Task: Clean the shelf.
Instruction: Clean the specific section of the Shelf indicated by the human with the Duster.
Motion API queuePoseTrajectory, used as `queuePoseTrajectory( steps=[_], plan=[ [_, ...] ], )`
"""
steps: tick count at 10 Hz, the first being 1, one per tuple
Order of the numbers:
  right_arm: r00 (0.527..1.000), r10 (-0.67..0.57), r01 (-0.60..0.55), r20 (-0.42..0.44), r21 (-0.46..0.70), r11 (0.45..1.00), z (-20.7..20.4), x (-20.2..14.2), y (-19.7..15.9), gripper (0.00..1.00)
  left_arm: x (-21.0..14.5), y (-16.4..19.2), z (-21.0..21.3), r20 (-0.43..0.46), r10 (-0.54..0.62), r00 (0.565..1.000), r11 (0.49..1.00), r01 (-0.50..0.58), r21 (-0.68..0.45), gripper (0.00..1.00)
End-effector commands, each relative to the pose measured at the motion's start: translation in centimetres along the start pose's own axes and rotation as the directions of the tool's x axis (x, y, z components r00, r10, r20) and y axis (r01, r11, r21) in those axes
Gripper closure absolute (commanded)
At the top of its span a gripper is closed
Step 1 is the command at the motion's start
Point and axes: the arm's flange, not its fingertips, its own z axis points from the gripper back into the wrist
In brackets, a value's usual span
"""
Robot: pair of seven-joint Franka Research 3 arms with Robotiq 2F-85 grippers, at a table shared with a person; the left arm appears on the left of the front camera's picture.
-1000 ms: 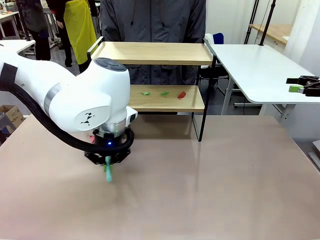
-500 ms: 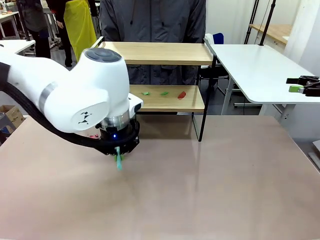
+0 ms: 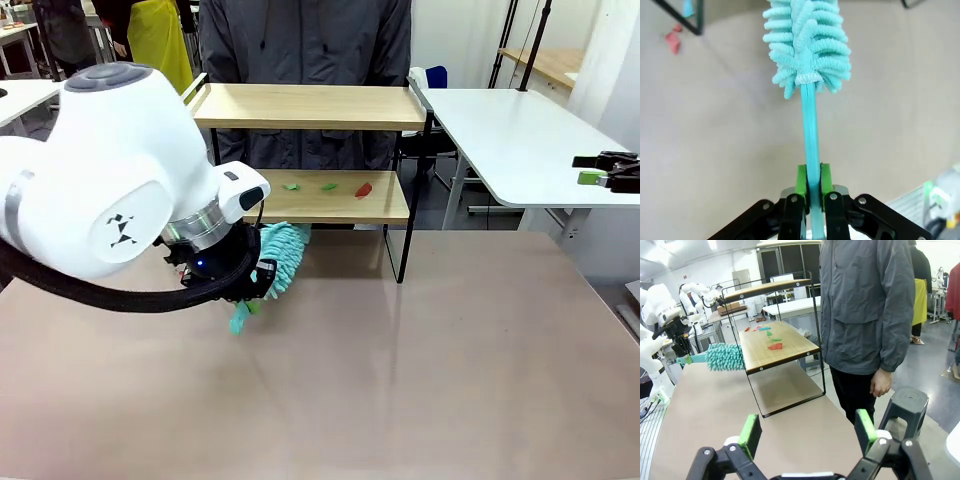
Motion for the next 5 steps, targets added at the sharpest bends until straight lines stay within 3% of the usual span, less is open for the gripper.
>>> queuePoseTrajectory(
  steps=[1, 4, 5],
  plan=[
    [1.0, 0.006, -0.006, 0.0, 0.001, 1.0, -0.1, 0.3, 0.0, 0.0, -1.2, 2.3, 1.9, -0.032, -0.144, 0.989, 0.984, 0.14, -0.109, 0.87],
    [1.0, 0.006, -0.006, 0.0, 0.001, 1.0, -0.1, 0.3, 0.0, 0.0, -3.3, 4.2, 4.7, -0.101, -0.347, 0.932, 0.93, 0.328, -0.162, 0.87],
    [1.0, 0.006, -0.006, 0.0, 0.001, 1.0, -0.1, 0.3, 0.0, 0.0, -4.2, 4.5, 5.9, -0.141, -0.409, 0.901, 0.911, 0.396, -0.115, 0.87]
  ],
)
